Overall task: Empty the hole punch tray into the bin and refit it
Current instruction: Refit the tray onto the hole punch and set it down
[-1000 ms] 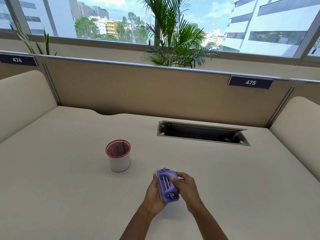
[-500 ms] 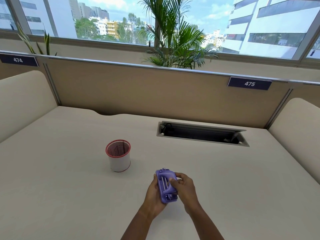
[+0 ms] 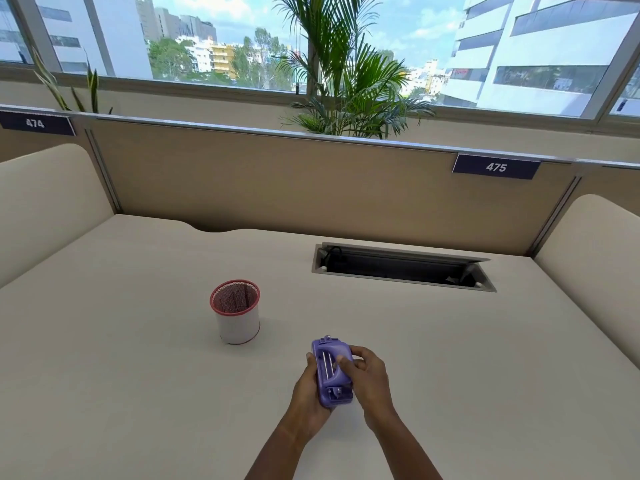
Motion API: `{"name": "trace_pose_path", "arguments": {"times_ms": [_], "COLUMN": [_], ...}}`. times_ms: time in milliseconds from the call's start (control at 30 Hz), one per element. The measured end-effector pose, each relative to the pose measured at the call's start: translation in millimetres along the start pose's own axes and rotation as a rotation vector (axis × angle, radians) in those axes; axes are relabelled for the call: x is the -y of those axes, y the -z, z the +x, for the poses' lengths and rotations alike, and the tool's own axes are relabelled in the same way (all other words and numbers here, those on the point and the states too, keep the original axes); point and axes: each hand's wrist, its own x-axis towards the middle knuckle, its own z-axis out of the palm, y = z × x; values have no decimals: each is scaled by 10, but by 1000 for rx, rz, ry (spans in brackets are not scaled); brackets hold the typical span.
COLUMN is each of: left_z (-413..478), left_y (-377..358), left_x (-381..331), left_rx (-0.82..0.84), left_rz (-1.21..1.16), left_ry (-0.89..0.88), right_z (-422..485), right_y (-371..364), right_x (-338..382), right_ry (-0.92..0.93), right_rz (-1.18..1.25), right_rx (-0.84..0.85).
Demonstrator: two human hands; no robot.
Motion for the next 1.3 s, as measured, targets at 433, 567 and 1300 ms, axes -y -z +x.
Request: {"name": "trace_pose_path", "arguments": {"times_ms": [433, 567, 1300], "left_z": [-45, -29, -34], "left_y": [-80, -79, -123], "left_x": [-116, -166, -151], "left_rx": [-61, -74, -158], "left_rz": [31, 78, 127], "left_ry": [-8, -49, -200], "right_z": [-28, -45, 8], "right_y": [25, 10, 36], "right_x": [-13, -9, -39], "right_ry": [6, 31, 101], "right_rz": [-99, -152, -235], "right_rx": [24, 38, 86]}}
